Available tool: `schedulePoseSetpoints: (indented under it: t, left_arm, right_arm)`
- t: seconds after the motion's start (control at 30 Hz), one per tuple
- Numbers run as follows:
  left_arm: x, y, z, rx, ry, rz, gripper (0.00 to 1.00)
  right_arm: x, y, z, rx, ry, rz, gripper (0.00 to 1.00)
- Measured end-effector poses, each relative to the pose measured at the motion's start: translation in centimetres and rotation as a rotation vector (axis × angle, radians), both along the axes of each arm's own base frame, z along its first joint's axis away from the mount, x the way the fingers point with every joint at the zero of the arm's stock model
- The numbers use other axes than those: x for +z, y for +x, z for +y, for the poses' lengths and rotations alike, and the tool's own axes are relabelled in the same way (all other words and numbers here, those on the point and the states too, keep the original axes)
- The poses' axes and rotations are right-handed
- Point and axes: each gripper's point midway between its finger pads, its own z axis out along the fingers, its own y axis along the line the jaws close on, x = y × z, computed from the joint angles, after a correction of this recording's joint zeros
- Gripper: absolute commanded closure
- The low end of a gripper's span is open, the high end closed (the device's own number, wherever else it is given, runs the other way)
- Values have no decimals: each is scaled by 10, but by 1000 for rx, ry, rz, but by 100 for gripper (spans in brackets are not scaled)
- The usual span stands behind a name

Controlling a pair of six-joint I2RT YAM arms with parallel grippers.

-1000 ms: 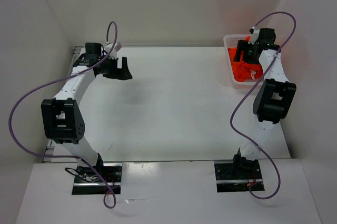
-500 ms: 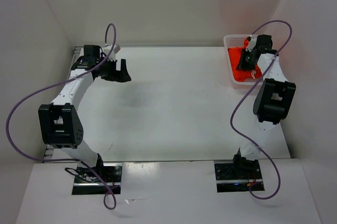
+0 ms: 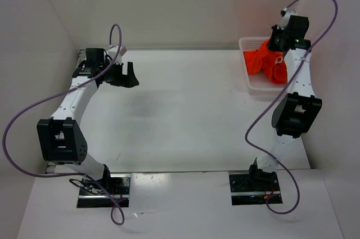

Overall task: Fold and stack the shorts
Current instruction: Grab the shorts from the pile, then move the shorts to the center of the board

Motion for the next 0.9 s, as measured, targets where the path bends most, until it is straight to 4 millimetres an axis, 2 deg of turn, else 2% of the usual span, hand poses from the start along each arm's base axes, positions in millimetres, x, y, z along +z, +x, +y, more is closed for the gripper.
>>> schedulePoseSetpoints:
  t: [0.1, 0.17, 0.27, 0.3, 0.37, 0.43, 0.5, 0.57, 0.63, 0.73, 0.83, 0.9]
  left_arm:
    - [10, 0, 1, 4, 4, -34, 0]
    - [17, -3, 2, 9, 10, -62, 0]
    - [24, -6, 4, 21, 21, -91, 0]
    - [27, -7, 6, 26, 26, -101, 0]
    - [31, -9, 7, 35, 34, -118, 0]
    - [37, -9, 9, 42, 39, -140, 0]
    - [41, -10, 10, 48, 44, -158, 0]
    - [43, -12, 12, 56, 51, -170, 0]
    - [44, -16, 14, 68, 61, -181, 0]
    - [46, -23, 18, 89, 78, -194, 0]
    - [50, -27, 25, 116, 92, -214, 0]
    - [53, -28, 36, 148, 102, -228, 0]
  right_arm:
    - [76, 3, -6, -20, -53, -178, 100]
    - [138, -2, -5, -28, -84, -322, 100]
    - [233, -23, 7, -31, -135, -549, 100]
    - [263, -33, 16, -22, -149, -621, 100]
    - [317, -52, 42, 12, -169, -751, 100]
    - [372, -76, 81, 82, -171, -894, 100]
    - [426, -109, 121, 164, -157, -1051, 100]
    - [467, -146, 156, 243, -127, -1191, 100]
    - [493, -182, 181, 315, -91, -1291, 100]
    - [510, -216, 205, 412, -29, -1362, 100]
    - [504, -219, 223, 507, 33, -1341, 100]
    - [490, -206, 235, 558, 73, -1284, 100]
